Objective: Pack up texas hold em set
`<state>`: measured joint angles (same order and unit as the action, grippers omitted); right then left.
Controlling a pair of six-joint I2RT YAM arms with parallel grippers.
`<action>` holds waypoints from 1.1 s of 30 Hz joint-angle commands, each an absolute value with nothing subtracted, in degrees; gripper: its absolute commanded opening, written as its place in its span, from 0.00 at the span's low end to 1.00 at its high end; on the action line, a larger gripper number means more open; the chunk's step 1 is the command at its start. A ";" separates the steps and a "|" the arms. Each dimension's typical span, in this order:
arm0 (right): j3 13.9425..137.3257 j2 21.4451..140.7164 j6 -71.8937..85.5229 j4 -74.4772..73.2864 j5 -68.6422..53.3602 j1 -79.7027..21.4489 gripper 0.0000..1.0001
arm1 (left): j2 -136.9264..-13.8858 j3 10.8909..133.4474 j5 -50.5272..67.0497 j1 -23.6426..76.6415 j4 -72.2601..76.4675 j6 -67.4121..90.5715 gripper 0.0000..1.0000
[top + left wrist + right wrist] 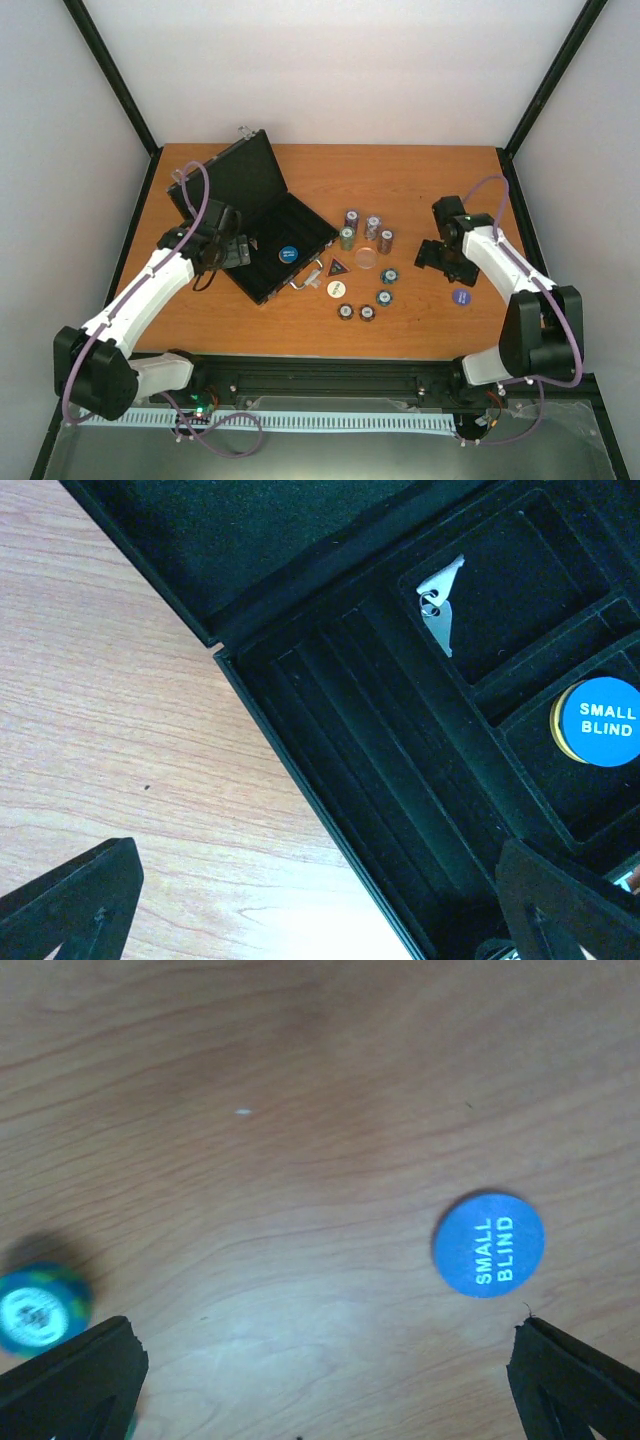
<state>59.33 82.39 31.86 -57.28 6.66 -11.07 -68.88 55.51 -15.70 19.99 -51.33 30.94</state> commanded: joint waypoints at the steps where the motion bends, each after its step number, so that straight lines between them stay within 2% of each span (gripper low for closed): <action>1: 54.34 82.37 36.46 -52.64 4.05 -5.28 1.00 | -69.53 55.20 -14.52 19.78 -49.30 29.06 1.00; 8: 49.00 85.20 37.37 -49.11 2.91 -0.24 1.00 | -70.37 53.82 -13.84 19.73 -48.44 28.92 1.00; 20: 47.08 90.94 32.14 -44.37 1.52 8.19 0.99 | -73.49 54.29 -13.70 19.78 -47.58 29.57 1.00; 28: 44.38 90.93 30.54 -41.59 1.35 9.88 0.85 | -75.68 55.47 -13.79 19.77 -47.44 29.30 1.00; 33: 42.24 89.82 30.68 -41.66 -0.55 10.59 0.73 | -76.20 55.65 -14.13 19.73 -47.55 29.14 1.00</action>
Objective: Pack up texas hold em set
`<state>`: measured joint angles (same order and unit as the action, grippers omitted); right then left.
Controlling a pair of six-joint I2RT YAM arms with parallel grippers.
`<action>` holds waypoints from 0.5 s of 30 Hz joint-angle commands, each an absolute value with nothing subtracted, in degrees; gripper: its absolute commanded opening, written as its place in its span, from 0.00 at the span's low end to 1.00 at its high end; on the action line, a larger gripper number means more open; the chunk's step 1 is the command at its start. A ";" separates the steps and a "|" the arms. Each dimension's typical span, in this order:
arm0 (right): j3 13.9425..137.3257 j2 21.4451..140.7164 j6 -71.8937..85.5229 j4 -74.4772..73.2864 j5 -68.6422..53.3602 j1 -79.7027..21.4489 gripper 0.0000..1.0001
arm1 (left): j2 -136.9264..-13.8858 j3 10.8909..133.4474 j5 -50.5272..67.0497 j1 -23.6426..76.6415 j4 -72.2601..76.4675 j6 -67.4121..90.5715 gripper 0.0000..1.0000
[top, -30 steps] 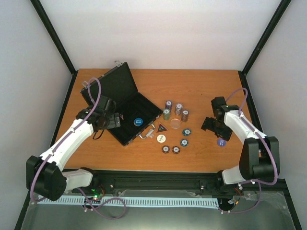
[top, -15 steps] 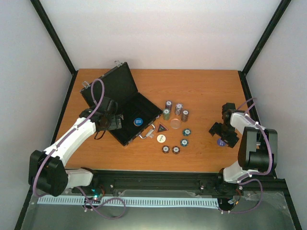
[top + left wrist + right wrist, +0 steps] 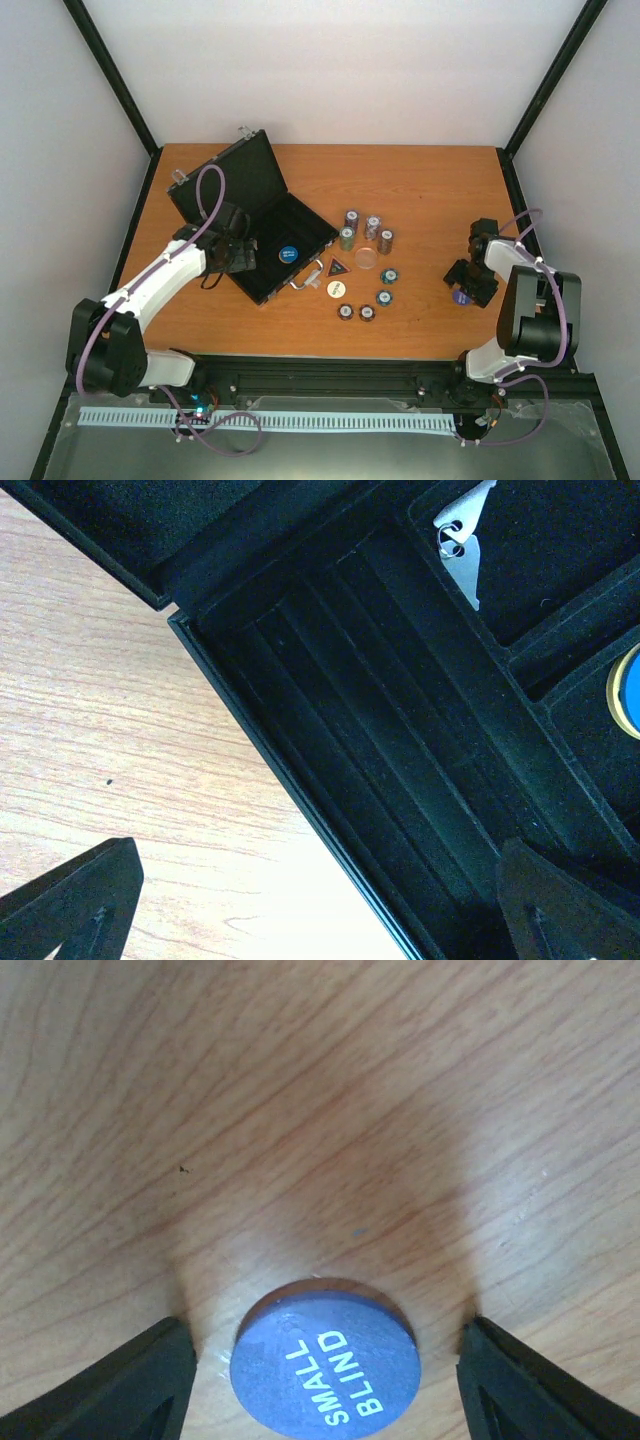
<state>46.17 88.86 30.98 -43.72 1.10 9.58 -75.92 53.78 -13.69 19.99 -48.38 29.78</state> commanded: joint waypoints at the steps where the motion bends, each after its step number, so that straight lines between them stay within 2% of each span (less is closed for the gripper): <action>1: 41.79 89.03 30.78 -41.74 -0.79 10.53 0.72 | -76.27 55.56 -14.23 19.77 -47.55 29.19 1.00; 15: 39.14 86.86 30.68 -43.47 -4.57 10.57 0.73 | -75.95 54.64 -14.32 19.77 -47.46 29.51 1.00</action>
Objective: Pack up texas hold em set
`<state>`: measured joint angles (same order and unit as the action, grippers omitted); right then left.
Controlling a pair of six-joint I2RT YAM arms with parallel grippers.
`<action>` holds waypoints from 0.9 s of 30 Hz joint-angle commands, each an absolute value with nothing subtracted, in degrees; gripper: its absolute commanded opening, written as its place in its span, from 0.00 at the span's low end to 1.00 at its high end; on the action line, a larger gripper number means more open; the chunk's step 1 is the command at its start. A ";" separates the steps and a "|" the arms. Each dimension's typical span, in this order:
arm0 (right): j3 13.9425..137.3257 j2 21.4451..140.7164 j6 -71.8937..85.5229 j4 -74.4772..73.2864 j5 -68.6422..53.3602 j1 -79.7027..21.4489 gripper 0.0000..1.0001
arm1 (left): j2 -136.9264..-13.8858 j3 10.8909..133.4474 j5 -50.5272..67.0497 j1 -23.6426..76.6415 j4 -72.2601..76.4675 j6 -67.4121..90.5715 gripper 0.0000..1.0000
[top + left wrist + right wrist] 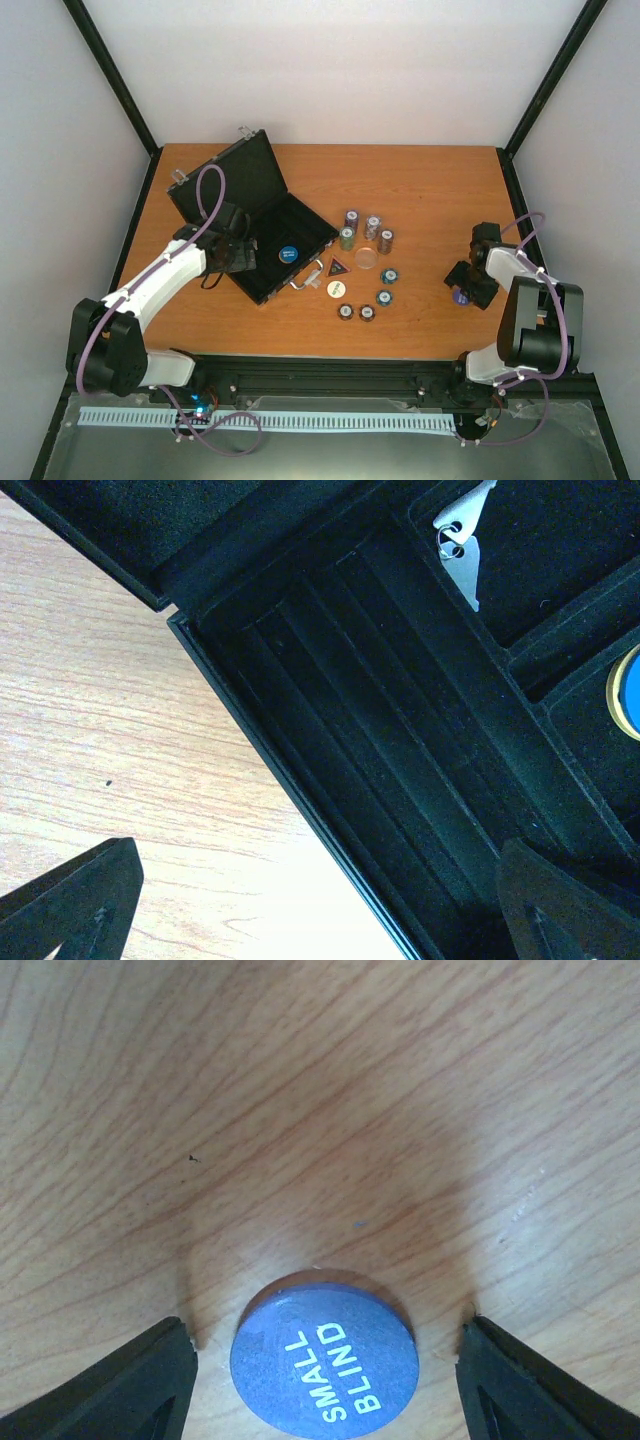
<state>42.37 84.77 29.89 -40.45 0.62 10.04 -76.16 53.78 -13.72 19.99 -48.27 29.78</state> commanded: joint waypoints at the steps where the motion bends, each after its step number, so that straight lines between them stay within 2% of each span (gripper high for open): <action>1: 39.49 86.80 30.55 -43.95 -4.61 10.49 0.73 | -75.92 54.58 -14.33 19.78 -47.48 29.52 1.00; 7: 41.32 86.73 29.63 -47.88 -4.55 10.55 0.76 | -75.84 54.64 -14.56 19.76 -47.33 29.44 1.00; 13: 40.55 87.01 30.62 -47.81 -4.51 10.55 0.74 | -75.85 54.58 -14.46 19.77 -47.02 29.42 1.00; 17: 40.55 87.29 31.00 -46.89 -4.07 10.50 0.61 | -75.78 54.55 -14.59 19.78 -47.02 29.18 1.00; 20: 40.77 88.22 30.76 -46.24 -3.38 10.50 0.58 | -75.70 54.53 -14.64 19.78 -47.11 29.09 1.00; 22: 40.88 88.75 30.55 -45.73 -3.15 10.50 0.49 | -75.76 54.52 -14.66 19.78 -47.11 29.03 1.00; 27: 40.79 89.03 29.77 -44.85 -3.06 10.53 0.43 | -75.75 54.63 -14.93 19.78 -47.20 28.66 1.00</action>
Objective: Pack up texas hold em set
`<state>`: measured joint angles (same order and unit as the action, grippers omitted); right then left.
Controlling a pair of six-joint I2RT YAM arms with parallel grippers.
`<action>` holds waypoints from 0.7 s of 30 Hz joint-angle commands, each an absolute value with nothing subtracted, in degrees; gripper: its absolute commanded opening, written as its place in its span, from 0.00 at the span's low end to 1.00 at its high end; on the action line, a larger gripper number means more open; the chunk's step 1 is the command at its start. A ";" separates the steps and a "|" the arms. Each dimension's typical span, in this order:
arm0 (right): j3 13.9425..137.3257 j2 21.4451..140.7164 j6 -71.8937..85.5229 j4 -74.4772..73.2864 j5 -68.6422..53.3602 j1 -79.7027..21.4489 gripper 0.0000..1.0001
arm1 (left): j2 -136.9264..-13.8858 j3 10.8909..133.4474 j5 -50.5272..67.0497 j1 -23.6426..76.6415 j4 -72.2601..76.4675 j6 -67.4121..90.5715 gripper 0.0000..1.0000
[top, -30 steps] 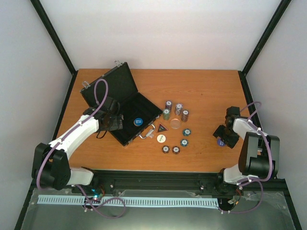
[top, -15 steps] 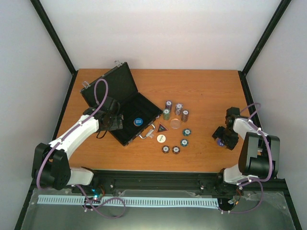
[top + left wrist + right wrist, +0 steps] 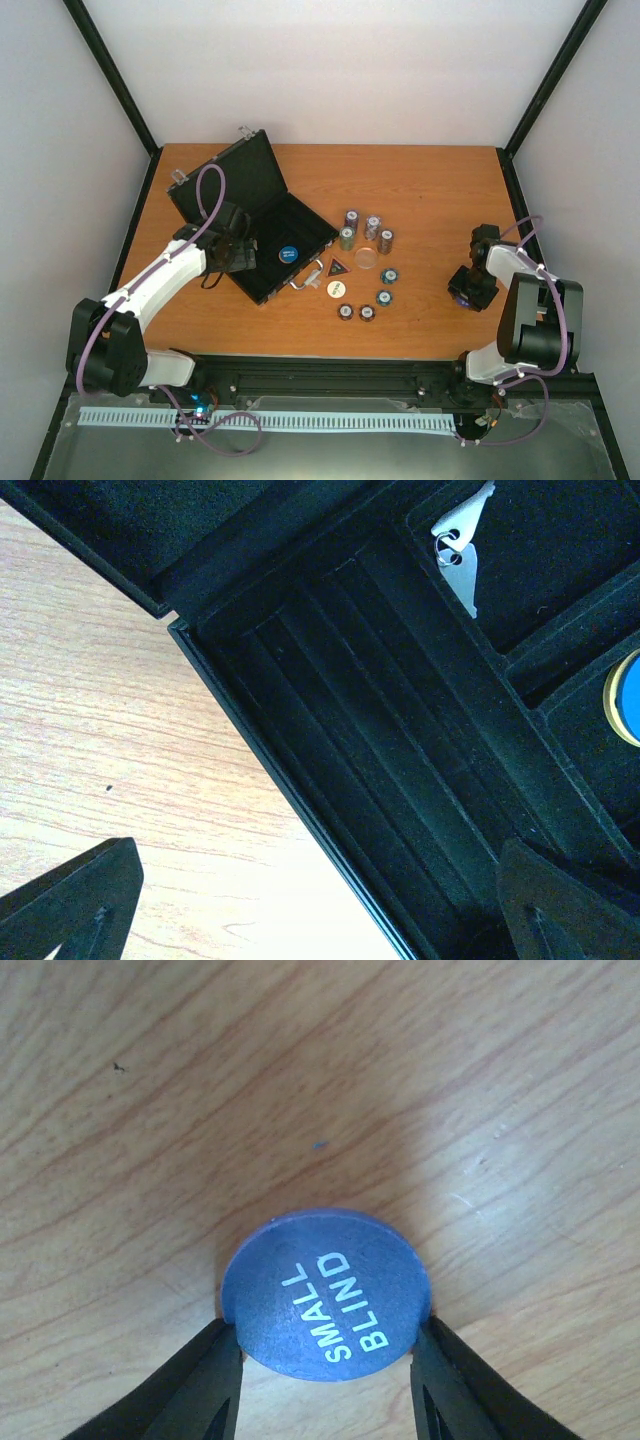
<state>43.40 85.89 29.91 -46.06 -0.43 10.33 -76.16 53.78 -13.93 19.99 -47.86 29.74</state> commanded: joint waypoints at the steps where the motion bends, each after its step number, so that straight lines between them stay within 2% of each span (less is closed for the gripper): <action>1: 40.91 89.03 29.59 -44.83 -3.16 10.53 0.42 | -75.80 54.72 -14.92 19.78 -47.12 28.65 1.00; 8: 43.34 87.77 29.06 -46.65 -5.47 8.52 0.39 | -76.34 55.27 -14.98 19.77 -46.85 28.63 1.00; 21: 56.55 87.52 33.36 -52.27 -8.63 -6.19 0.40 | -76.64 55.53 -15.38 19.76 -46.69 28.32 1.00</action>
